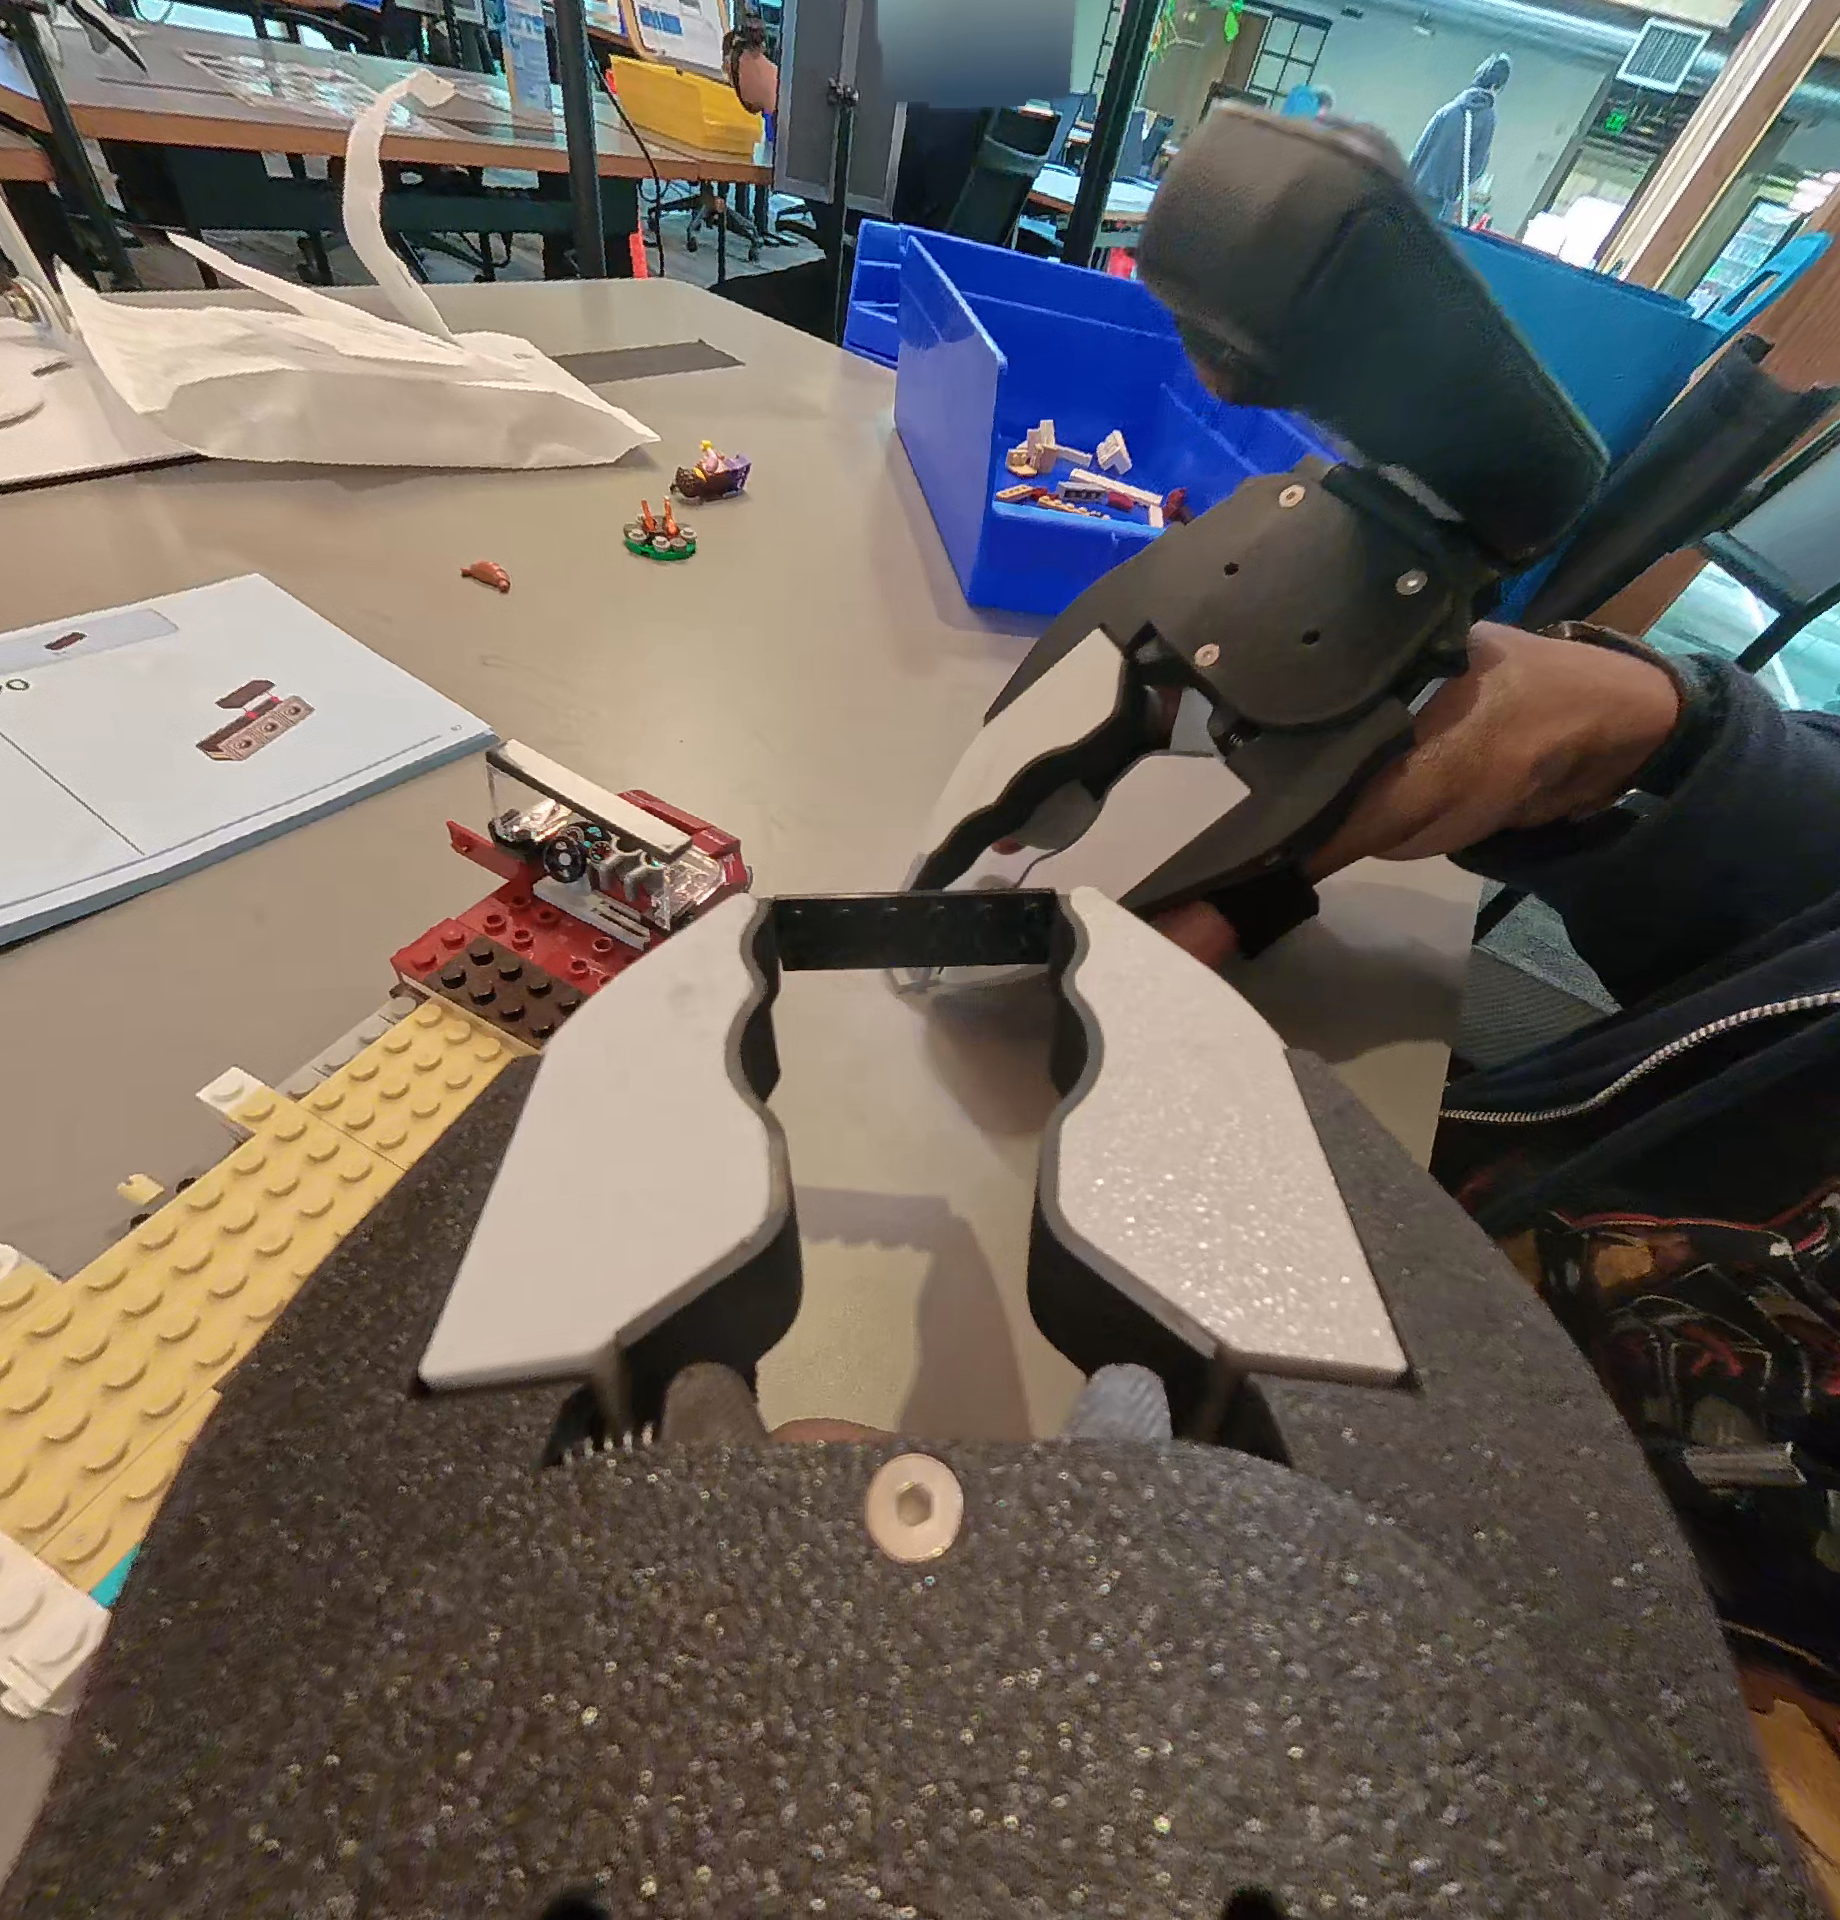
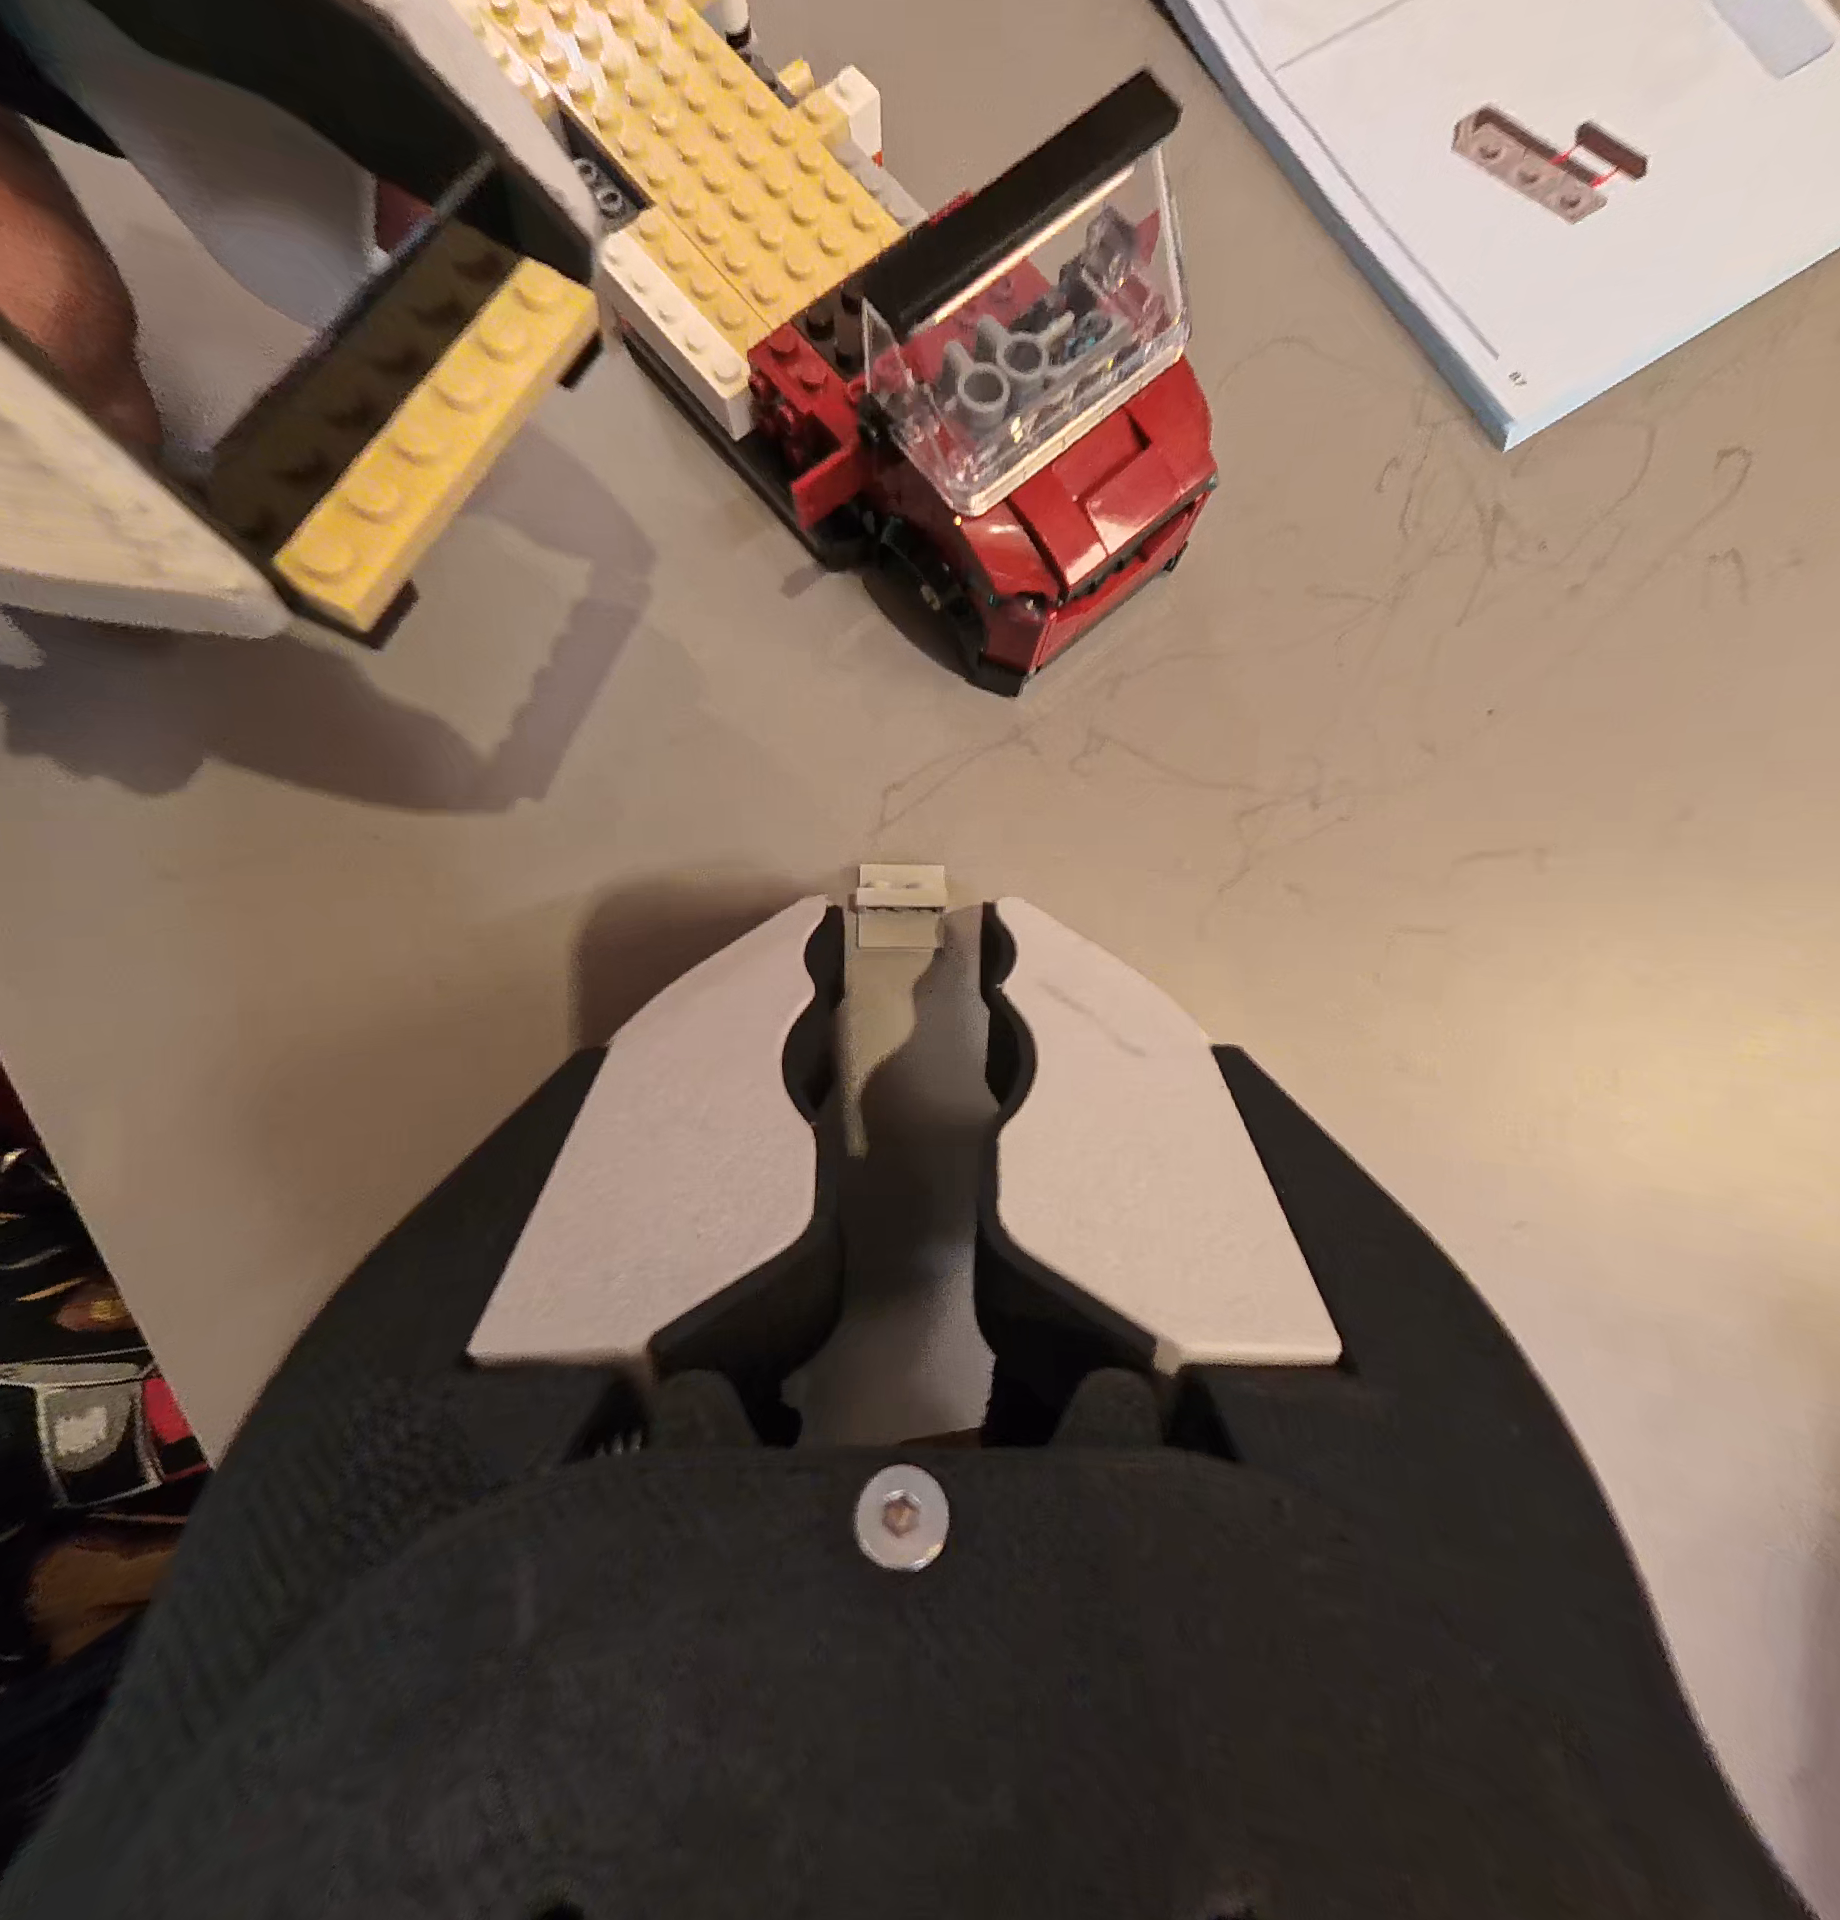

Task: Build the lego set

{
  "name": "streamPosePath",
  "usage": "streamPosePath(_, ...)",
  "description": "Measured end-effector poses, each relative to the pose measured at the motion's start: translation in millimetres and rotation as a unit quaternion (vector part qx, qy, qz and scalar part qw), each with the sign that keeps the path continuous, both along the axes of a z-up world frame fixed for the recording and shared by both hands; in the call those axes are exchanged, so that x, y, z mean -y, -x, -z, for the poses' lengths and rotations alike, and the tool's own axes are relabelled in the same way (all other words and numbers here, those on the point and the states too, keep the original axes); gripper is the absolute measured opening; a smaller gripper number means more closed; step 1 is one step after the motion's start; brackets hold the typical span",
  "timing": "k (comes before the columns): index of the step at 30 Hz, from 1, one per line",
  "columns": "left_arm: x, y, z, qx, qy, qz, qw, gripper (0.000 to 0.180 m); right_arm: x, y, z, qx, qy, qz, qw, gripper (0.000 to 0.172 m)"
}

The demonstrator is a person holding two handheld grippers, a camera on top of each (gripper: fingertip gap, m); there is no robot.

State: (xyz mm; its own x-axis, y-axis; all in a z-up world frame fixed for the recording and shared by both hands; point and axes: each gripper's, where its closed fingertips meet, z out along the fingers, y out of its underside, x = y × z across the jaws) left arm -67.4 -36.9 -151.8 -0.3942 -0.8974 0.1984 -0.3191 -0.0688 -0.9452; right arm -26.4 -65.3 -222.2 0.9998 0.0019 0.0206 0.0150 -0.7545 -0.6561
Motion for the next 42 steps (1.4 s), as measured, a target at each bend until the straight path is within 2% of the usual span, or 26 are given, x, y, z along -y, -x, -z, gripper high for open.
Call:
streamPosePath(5,-2,-2,2,-0.005,-0.009,0.000,1.000,0.050,5,-9,-6,0.004,-0.006,-0.005,1.000,0.025)
streamPosePath(9,-1,-2,3,-0.007,-0.012,0.003,1.000,0.050,7,-7,-8,-0.026,-0.011,-0.031,0.999,0.024)
streamPosePath(18,-1,-1,2,-0.005,-0.013,0.001,1.000,0.050,1,-5,-5,0.024,-0.001,-0.115,0.993,0.021)
streamPosePath(25,-3,0,2,-0.005,-0.002,0.001,1.000,0.050,-4,0,0,0.021,0.001,-0.139,0.990,0.009)
streamPosePath(29,-2,0,3,-0.012,0.000,0.007,1.000,0.050,-4,3,1,0.032,0.003,-0.118,0.993,0.005)
streamPosePath(37,-1,1,13,-0.043,-0.013,0.014,0.999,0.050,-2,26,5,-0.020,0.000,-0.015,1.000,0.005)
streamPosePath(40,-3,5,20,-0.059,-0.033,0.021,0.998,0.050,-1,47,7,-0.056,-0.003,-0.026,0.998,0.008)
streamPosePath(42,-5,9,24,-0.068,-0.045,0.030,0.996,0.050,0,54,4,-0.051,-0.012,-0.051,0.997,0.009)
